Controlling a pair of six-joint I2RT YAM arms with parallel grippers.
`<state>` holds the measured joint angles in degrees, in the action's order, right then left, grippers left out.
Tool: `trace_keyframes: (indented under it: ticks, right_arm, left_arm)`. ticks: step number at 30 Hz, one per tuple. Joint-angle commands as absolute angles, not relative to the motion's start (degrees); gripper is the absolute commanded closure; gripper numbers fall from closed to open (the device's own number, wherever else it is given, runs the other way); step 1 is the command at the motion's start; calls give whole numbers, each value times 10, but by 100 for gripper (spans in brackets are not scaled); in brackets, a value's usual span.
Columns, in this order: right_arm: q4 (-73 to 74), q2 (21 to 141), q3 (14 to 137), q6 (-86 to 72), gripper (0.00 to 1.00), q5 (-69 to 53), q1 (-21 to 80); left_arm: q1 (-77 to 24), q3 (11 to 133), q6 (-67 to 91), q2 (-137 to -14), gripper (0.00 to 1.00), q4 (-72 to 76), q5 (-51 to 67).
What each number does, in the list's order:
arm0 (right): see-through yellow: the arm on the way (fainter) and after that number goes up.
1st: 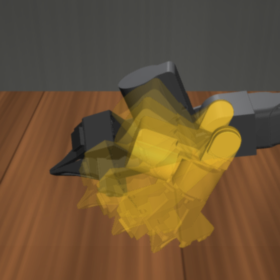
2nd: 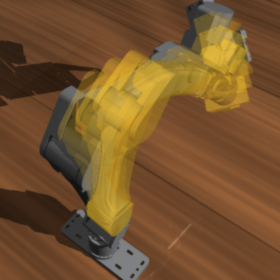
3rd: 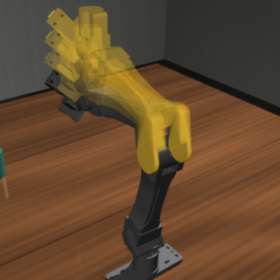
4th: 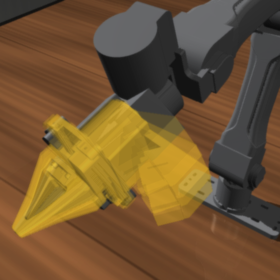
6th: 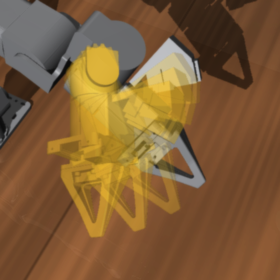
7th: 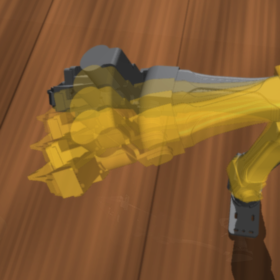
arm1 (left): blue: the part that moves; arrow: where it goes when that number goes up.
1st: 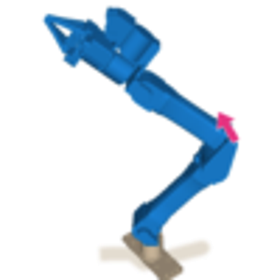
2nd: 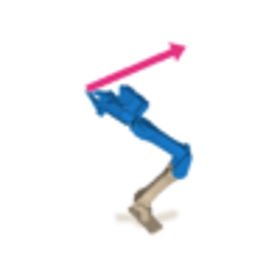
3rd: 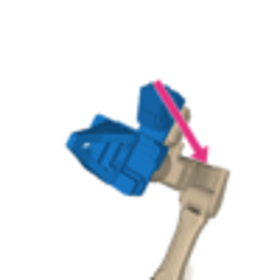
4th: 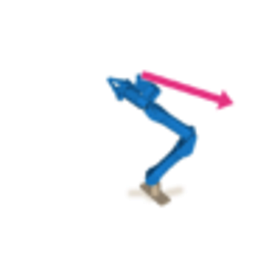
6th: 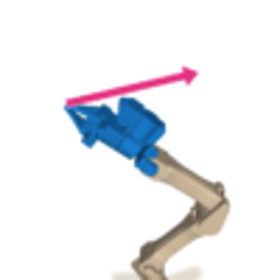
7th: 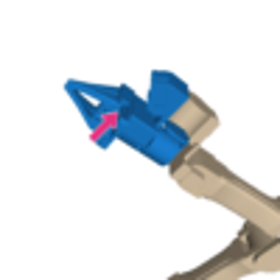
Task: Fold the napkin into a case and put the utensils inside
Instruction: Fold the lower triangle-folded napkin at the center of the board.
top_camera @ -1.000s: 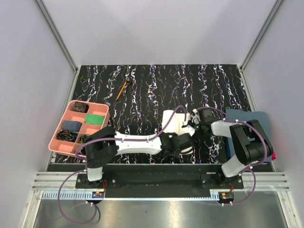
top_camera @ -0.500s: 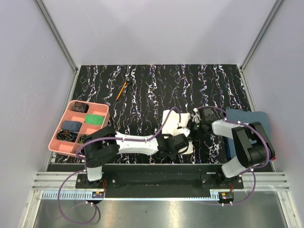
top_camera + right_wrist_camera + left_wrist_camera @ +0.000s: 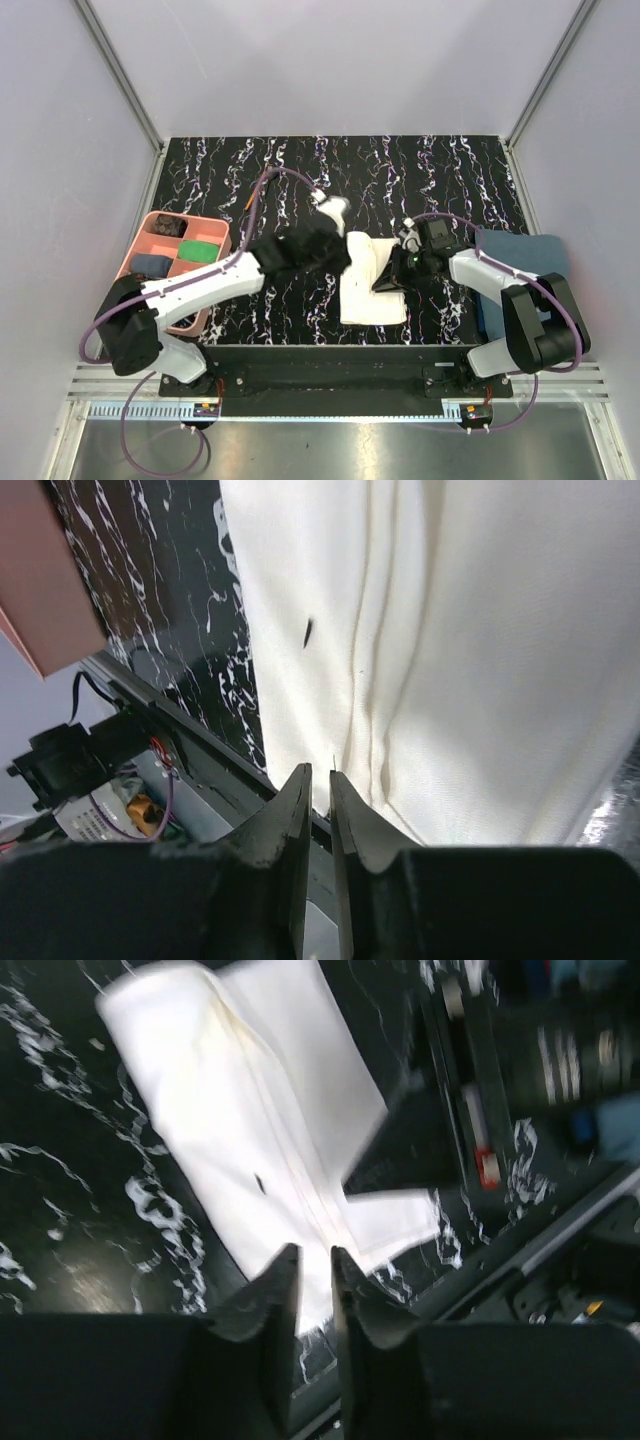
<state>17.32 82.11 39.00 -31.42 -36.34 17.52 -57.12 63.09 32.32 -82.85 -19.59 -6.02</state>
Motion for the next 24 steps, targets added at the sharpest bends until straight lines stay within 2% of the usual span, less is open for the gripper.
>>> trace_keyframes:
  ticks: [1, 11, 15, 20, 24]
  right_arm:
    - [164, 832, 422, -336, 80, -365, 239]
    - [96, 872, 403, -382, 84, -377, 298]
    - [67, 895, 371, -376, 87, -366, 300]
    - [54, 920, 335, -367, 92, -324, 299]
    - [58, 881, 302, -376, 93, -294, 299]
  left_arm:
    - [-485, 606, 339, -839, 85, -122, 61]
    - [-432, 635, 388, -1005, 92, 30, 143]
    - [-427, 662, 393, -1075, 93, 33, 142]
    - [-424, 671, 394, -1106, 94, 14, 92]
    - [-417, 668, 383, -1111, 95, 2, 48]
